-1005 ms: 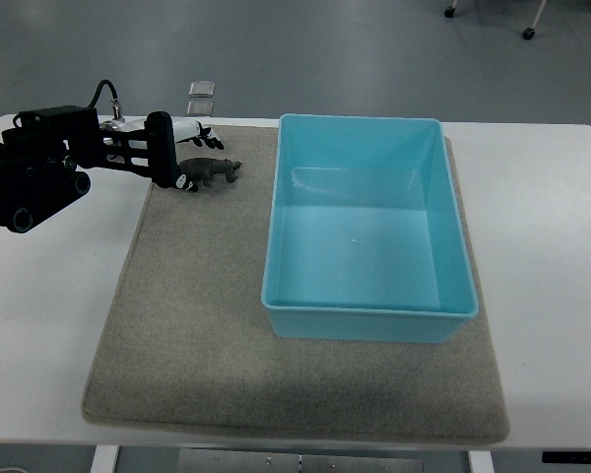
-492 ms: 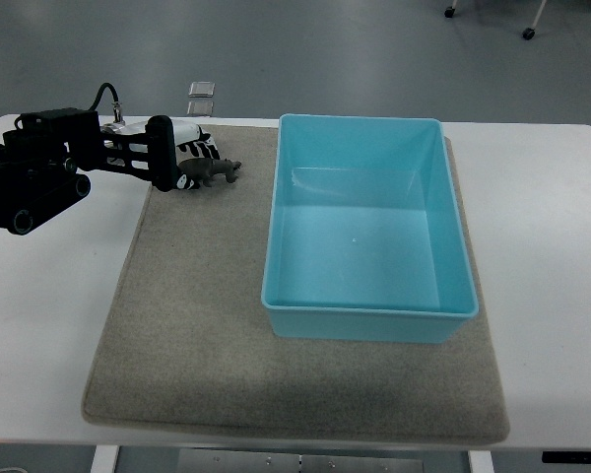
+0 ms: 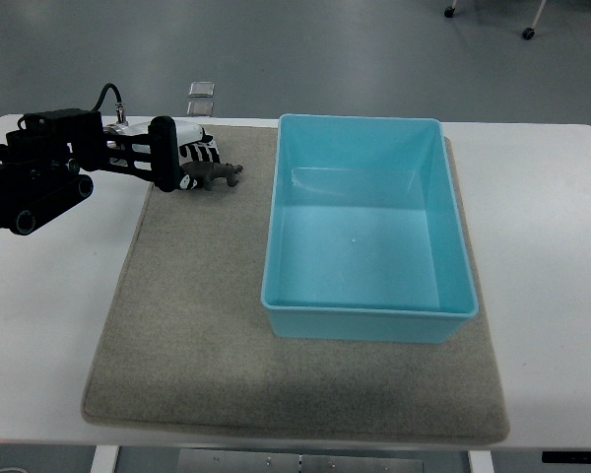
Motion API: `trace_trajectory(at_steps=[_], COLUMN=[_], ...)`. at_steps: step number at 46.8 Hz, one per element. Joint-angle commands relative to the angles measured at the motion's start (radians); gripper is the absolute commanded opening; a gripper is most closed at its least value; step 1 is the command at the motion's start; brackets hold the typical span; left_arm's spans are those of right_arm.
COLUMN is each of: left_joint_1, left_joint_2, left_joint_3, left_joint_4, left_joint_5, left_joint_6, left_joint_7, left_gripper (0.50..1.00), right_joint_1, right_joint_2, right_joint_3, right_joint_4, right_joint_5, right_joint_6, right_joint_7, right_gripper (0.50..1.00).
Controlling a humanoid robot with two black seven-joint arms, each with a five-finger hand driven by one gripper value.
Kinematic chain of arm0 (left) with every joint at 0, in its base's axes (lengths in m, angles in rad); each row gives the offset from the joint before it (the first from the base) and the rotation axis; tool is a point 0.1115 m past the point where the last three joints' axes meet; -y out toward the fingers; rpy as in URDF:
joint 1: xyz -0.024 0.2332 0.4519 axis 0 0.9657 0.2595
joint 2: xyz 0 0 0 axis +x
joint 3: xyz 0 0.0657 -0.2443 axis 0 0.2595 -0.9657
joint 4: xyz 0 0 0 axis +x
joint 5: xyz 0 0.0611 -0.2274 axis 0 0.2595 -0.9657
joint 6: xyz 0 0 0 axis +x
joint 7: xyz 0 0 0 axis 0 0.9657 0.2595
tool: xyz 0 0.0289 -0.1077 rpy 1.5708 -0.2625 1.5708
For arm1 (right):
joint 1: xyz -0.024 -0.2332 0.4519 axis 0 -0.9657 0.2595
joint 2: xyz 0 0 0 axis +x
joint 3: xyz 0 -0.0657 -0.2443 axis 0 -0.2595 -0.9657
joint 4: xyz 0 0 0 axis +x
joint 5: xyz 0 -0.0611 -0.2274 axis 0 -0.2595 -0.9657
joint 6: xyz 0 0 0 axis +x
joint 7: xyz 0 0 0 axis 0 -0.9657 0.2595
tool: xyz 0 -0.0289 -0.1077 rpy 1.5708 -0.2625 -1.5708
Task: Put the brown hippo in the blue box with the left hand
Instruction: 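Close the left hand fingers around the brown hippo, then lift the hippo with the left hand and carry it over the blue box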
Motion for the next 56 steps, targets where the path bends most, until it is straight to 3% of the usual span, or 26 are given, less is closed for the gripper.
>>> trace_trajectory(at_steps=[1, 3, 13, 37, 50, 56], left_joint_1=[-0.001, -0.001, -0.001, -0.044, -0.127, -0.176], left_joint_2=[0.000, 0.000, 0.000, 0.021, 0.192, 0.244], left_joint_3=[0.000, 0.000, 0.000, -0.012, -0.023, -0.055], left_joint_4=[0.000, 0.000, -0.003, -0.026, -0.250, -0.330], left_joint_5=[0.000, 0.000, 0.002, -0.008, -0.021, -0.023], left_joint_6=[0.001, 0.001, 0.001, -0.015, -0.025, -0.100], left_joint_7=[0.000, 0.000, 0.000, 0.000, -0.002, -0.003], left_gripper=[0.623, 0.619, 0.500, 0.500, 0.500, 0.500], right_joint_1=[0.000, 0.000, 0.000, 0.000, 0.000, 0.000], right_joint_2=[0.000, 0.000, 0.000, 0.000, 0.000, 0.000], right_joint_3=[0.000, 0.000, 0.000, 0.000, 0.000, 0.000], right_joint_4=[0.000, 0.000, 0.000, 0.000, 0.000, 0.000], right_joint_5=[0.000, 0.000, 0.001, 0.000, 0.000, 0.000], right_joint_6=[0.000, 0.000, 0.000, 0.000, 0.000, 0.000], right_joint_7=[0.000, 0.000, 0.000, 0.000, 0.000, 0.000], right_gripper=[0.936, 0.936, 0.936, 0.936, 0.936, 0.936])
